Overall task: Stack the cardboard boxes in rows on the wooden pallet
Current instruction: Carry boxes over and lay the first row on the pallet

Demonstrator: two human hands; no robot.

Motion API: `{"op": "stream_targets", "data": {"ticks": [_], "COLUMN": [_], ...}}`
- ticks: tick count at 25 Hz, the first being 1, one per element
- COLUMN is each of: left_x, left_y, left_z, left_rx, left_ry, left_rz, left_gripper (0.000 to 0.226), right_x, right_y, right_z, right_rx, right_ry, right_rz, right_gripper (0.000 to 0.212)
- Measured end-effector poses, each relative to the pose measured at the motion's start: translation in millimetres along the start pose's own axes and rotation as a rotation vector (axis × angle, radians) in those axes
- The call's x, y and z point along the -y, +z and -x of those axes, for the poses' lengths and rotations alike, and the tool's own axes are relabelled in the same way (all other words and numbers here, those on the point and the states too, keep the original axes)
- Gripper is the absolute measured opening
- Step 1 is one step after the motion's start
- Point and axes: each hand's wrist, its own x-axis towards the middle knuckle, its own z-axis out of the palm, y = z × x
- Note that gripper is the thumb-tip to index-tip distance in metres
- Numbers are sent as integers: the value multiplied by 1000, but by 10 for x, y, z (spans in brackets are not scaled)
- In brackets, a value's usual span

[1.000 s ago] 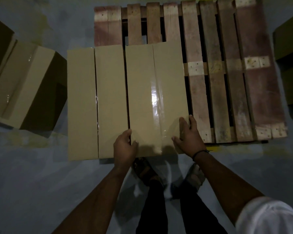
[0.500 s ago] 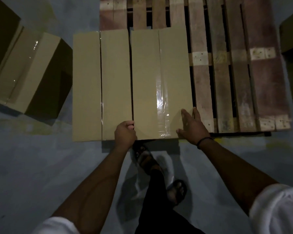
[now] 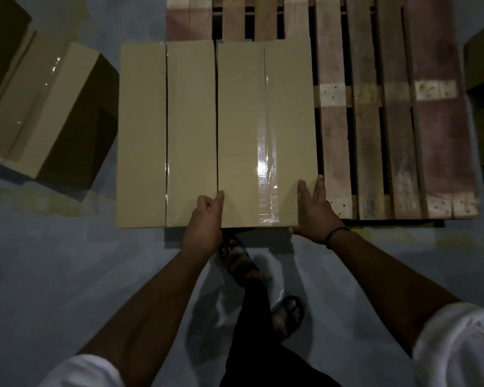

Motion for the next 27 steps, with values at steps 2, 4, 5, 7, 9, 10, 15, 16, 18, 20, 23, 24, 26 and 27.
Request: {"op": "stream_targets", "data": {"ticks": [2, 4, 5, 7, 9, 10, 15, 16, 18, 20, 23, 24, 26, 27], "left_x": [13, 28, 21, -13, -36, -39, 29, 47, 78, 108, 138, 150, 186, 211], "left_y": [27, 39, 41, 24, 1, -3, 4, 6, 1, -1, -3, -8, -27, -37], "left_z": [-11, -6, 9, 32, 34, 30, 24, 24, 13, 3, 23, 32, 42, 43], "left_rx": [-51, -62, -63, -97, -126, -124, -106, -106, -111, -115, -129, -129, -129, -132], "left_ry": [7, 30, 41, 49, 80, 102, 127, 134, 146, 155, 157, 155, 148, 145], "left_rz": [5, -14, -37, -144, -268, -304, -312, -310, -313, -317, -312, -311, -315, -322], "left_gripper": [98, 97, 98, 100, 98, 97, 96, 96, 99, 100, 100, 101, 102, 103], "right_x": [-20, -52, -64, -59, -6, 28, 191, 195, 192, 194, 211, 211, 224, 238], "right_y": [-8, -35, -67, -175, -287, -327, -376, -376, -395, -409, -398, -382, -352, -340], "right_z": [6, 1, -3, -49, -126, -163, -216, -209, -212, -227, -226, -223, -217, -214], "right_rx": [-2, 0, -12, -66, -123, -137, -102, -104, -103, -95, -75, -72, -71, -71], "right_ry": [-3, -6, -3, 19, 52, 67, 83, 81, 79, 81, 78, 72, 57, 50], "right_rz": [-25, -97, -157, -310, -425, -456, -449, -437, -424, -404, -382, -378, -375, -375], "right_gripper": [135, 130, 127, 121, 115, 113, 108, 107, 107, 108, 111, 112, 113, 114]}}
